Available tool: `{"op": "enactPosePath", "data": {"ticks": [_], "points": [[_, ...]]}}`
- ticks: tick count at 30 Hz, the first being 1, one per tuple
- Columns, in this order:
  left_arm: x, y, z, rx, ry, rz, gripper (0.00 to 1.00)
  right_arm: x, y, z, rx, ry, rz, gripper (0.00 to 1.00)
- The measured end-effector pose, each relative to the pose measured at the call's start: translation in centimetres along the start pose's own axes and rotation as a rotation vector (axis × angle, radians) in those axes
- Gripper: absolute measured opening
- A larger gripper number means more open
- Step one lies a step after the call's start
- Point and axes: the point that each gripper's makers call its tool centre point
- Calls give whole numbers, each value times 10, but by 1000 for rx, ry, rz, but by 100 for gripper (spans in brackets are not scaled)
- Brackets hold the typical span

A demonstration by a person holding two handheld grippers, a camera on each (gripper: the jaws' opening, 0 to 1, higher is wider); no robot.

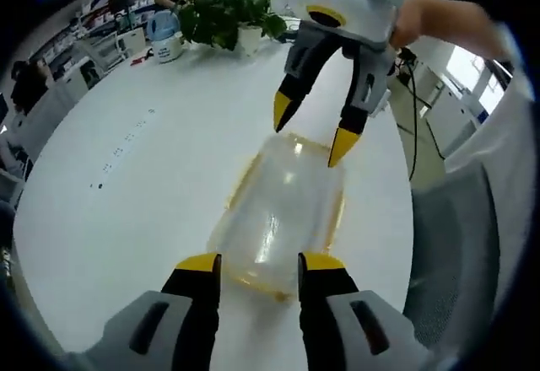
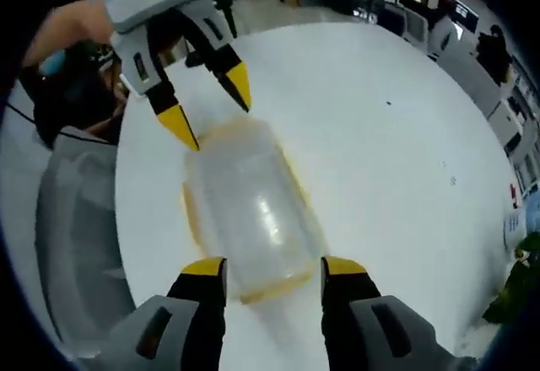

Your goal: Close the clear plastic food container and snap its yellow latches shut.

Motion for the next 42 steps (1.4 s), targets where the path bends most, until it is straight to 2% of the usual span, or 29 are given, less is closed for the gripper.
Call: {"op": "enactPosePath", "data": {"ticks": [4, 9, 13, 23, 31, 42], "points": [[0, -1, -4, 7, -19, 12, 37, -1, -1, 1, -19, 56, -12, 43], [5, -6, -4, -15, -105, 35, 38, -2, -2, -4, -9, 97, -25, 42], [5, -8, -6, -13, -134, 43, 38, -2, -3, -5, -8, 117, -32, 42], [9, -16, -17, 17, -127, 64, 37, -4, -5, -14, 26, 111, -54, 41], [16, -24, -29, 37, -137, 75, 37, -16, -11, -24, 47, 141, -79, 41], [21, -32, -34, 39, -143, 79, 37, -22, -18, -35, 64, 172, -92, 40]]}}
Point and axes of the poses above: the point that each gripper's makers call its tool centre point, and the gripper's own axes: y roughly backward along the fingers, x roughly to its right, z roughly out of its underside, and after that the axes turned 6 degrees about -y, right-handed
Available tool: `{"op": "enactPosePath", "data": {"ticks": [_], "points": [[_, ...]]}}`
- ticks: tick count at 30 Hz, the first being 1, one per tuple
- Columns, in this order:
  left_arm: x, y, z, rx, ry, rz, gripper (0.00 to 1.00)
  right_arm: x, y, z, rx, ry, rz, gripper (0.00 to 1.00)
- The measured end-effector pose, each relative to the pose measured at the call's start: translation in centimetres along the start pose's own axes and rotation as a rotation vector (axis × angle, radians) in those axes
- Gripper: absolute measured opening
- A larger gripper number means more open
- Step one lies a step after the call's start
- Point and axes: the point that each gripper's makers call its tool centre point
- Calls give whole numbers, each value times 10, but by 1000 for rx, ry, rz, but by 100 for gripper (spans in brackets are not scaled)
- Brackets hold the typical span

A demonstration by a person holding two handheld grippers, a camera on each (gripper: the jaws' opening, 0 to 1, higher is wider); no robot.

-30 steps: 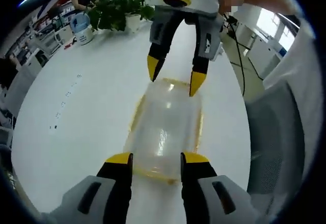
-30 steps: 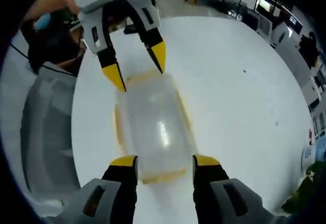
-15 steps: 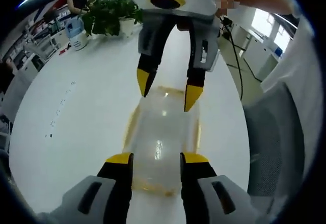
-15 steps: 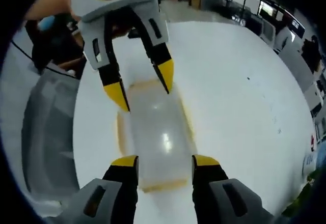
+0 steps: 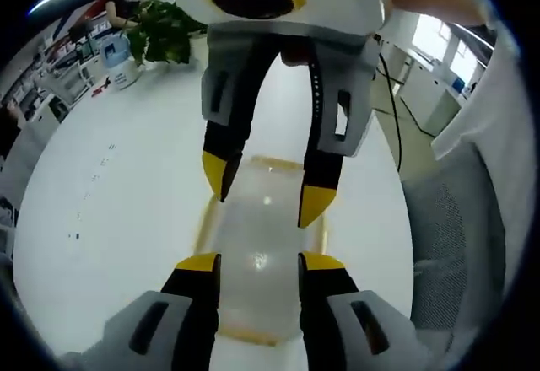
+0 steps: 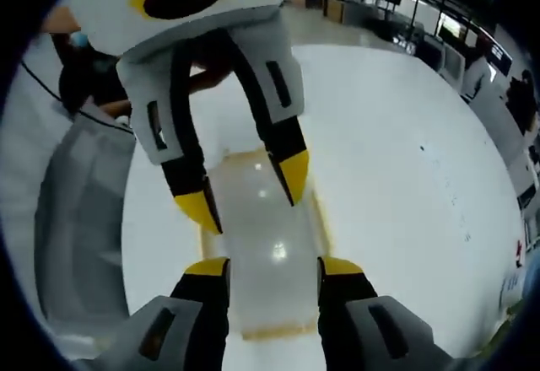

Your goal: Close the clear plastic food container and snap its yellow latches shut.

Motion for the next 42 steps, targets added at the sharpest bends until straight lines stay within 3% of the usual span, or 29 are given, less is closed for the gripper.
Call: {"op": "enactPosePath", "data": {"ticks": [23, 28, 42], "points": [[9, -10, -2, 9, 16, -7, 37, 10, -1, -8, 19, -1, 14, 40], [17, -9, -7, 46, 47, 4, 38, 15, -5, -14, 29, -9, 8, 40], [31, -9, -4, 35, 47, 10, 40, 22, -11, -20, 16, 3, -3, 42]]}}
Point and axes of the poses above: the point that each gripper's makers call its tool centre point, and the gripper's own axes: y roughly backward along the fingers, x roughly to its right, z roughly out of its underside, and after that the axes turned 6 degrees about -y, right-handed
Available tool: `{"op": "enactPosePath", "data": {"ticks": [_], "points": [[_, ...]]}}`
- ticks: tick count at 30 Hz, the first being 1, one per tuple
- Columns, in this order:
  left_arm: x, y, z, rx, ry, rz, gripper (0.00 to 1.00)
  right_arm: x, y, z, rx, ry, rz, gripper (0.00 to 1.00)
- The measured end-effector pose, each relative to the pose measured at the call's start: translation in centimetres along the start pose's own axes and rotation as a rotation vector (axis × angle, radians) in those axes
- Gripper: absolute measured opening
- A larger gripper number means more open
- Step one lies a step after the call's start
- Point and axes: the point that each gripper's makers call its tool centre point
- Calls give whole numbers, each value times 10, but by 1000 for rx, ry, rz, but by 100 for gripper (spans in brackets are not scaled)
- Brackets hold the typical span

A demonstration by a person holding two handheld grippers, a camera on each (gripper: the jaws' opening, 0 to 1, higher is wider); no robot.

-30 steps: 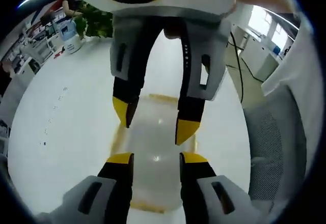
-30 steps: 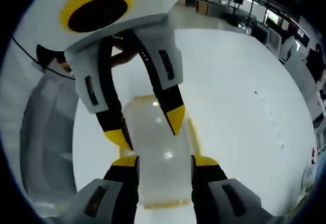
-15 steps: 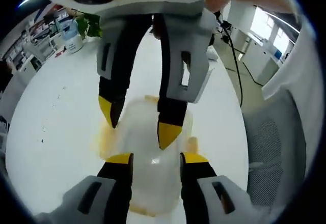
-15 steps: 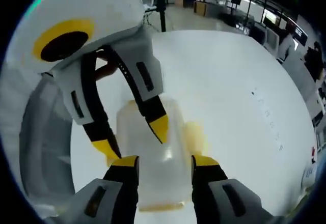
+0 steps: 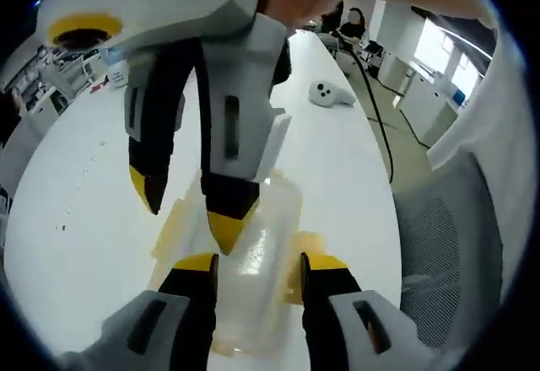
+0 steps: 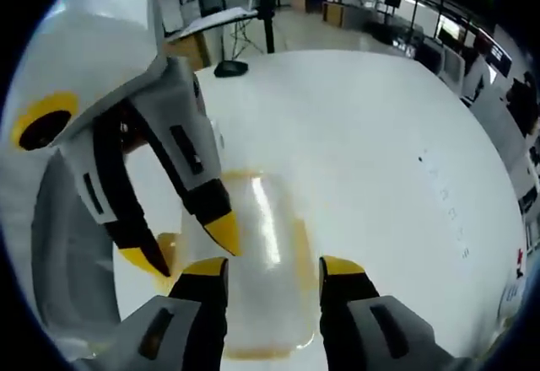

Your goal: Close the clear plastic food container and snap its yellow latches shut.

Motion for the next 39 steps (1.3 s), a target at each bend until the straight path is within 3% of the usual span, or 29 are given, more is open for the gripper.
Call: {"op": "enactPosePath", "data": {"ticks": [16, 23, 24, 26, 33, 39], "points": [[4, -1, 3, 8, -26, -59, 42, 1, -7, -2, -30, 16, -33, 45], [8, -3, 6, -11, -101, -107, 45, -1, -13, 2, -58, 12, -79, 45], [6, -3, 7, -29, -159, -130, 45, -2, -12, 2, -67, -18, -93, 44], [8, -4, 10, -54, -177, -147, 45, 0, -13, 1, -63, 11, -84, 45], [3, -5, 10, -44, -174, -195, 40, -2, -16, 3, -92, 0, -135, 42], [3, -7, 13, -77, -256, -229, 40, -3, -18, 4, -127, -8, -164, 42]]}}
Point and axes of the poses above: the point that each gripper's makers call its tool centre point, and the gripper's own axes: y roughly backward along the fingers, x roughly to its right, z roughly out of its underside, and after that the axes turned 6 degrees about -y, right-handed
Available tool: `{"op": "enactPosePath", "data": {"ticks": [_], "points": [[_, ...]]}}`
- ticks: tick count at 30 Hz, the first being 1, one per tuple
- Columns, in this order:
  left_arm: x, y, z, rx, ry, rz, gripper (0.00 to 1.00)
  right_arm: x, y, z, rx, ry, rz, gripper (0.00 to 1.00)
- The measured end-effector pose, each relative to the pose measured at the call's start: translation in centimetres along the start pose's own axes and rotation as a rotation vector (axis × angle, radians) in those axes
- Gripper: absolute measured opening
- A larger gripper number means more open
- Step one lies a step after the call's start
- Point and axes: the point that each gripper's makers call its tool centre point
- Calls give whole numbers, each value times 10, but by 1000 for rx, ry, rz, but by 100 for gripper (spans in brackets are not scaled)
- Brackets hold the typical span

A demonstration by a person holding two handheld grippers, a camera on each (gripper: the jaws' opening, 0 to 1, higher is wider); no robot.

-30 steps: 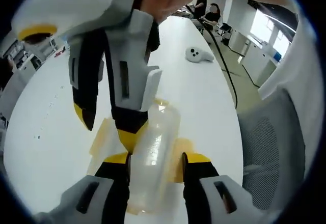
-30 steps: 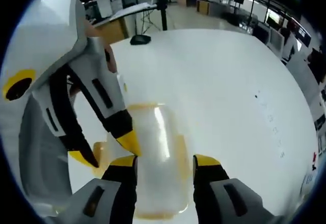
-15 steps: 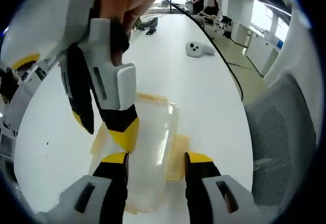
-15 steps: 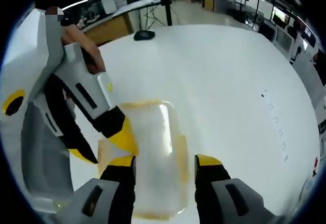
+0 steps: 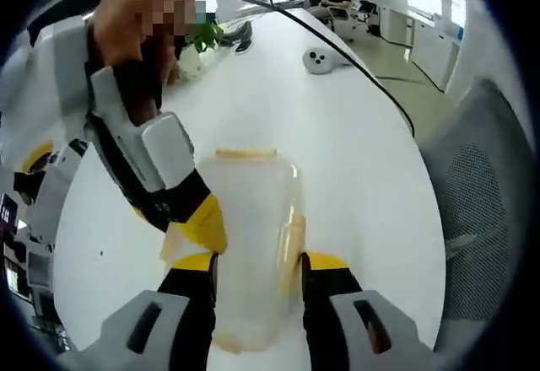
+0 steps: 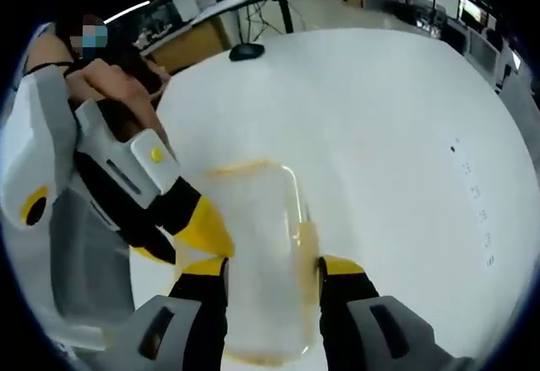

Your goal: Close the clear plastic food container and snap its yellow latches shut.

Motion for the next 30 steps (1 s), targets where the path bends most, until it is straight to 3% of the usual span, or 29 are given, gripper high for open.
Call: {"op": "enactPosePath", "data": {"ticks": [7, 11, 15, 17, 18, 19, 22, 30], "points": [[0, -3, 4, -26, -83, -56, 41, -1, -1, 1, -46, 12, -17, 41], [-2, -3, 3, -21, -57, -60, 39, 0, -2, 2, -59, 23, -24, 40], [-1, -4, 5, 23, -83, -69, 37, -2, -4, 3, -81, 25, -13, 39], [-3, 0, 5, 33, -65, -128, 35, -2, -5, 4, -74, 14, -18, 38], [-3, 4, 9, -3, -83, -127, 35, 4, -7, -12, 7, 40, -2, 37], [0, -1, 5, -1, -104, -124, 35, -2, -1, -2, -55, 31, -27, 37], [-1, -5, 5, -3, -82, -120, 35, -4, 0, -1, -92, 39, -33, 38], [-2, -6, 4, 2, -81, -116, 37, -3, 0, 4, -53, 27, -40, 39]]}}
Point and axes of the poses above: the point that each gripper's makers call its tool centre point, and the gripper's own axes: y roughly backward along the fingers, x roughly to its right, z roughly out of its underside, and after that the axes turned 6 degrees about -y, right-handed
